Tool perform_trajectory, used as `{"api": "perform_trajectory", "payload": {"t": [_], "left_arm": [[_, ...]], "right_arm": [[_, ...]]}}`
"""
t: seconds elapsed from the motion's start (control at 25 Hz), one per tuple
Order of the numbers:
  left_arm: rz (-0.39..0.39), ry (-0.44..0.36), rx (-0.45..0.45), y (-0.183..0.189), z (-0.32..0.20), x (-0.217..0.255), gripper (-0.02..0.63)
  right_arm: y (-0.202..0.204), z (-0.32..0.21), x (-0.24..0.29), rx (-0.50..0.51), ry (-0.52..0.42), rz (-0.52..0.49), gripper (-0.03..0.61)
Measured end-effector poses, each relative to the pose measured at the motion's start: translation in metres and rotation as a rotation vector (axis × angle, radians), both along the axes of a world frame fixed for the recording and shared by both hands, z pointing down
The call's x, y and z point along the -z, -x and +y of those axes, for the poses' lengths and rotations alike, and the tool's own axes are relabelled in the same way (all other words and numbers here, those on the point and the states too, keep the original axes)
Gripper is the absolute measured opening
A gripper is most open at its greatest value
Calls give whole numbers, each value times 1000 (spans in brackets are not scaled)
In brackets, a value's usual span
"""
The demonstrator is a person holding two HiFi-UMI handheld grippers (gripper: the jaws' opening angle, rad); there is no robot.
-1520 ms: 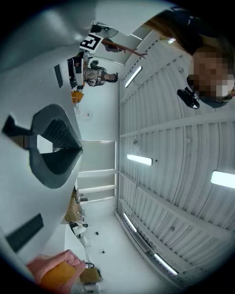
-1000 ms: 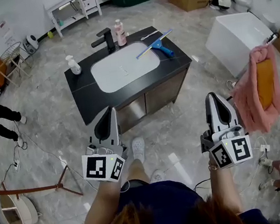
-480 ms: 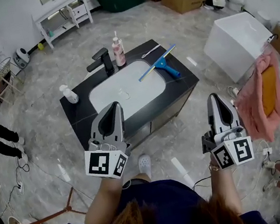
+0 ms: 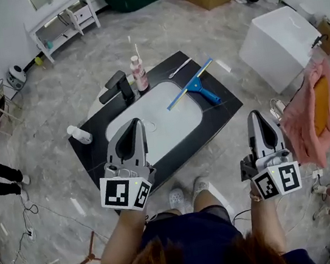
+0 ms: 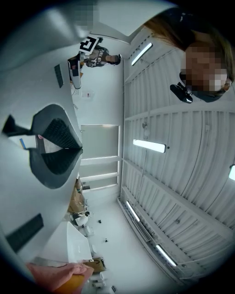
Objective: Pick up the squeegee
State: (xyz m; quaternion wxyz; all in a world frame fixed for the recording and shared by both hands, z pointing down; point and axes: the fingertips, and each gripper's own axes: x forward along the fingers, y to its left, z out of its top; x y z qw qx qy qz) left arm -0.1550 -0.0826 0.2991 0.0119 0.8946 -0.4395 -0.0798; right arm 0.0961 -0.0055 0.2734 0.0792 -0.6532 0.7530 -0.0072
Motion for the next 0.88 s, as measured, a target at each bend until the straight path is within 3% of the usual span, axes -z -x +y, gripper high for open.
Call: {"api": "perform_trajectory", "payload": {"t": [0.24,0.88], "left_arm": [[-3,34,42,-15,-60,-11,18],[15,54,278,-96,-205,-27,18]], "right_arm": [[-19,-76,-5,43,13,-7,15],[-103,-285,-23,300,54,46,15]]}}
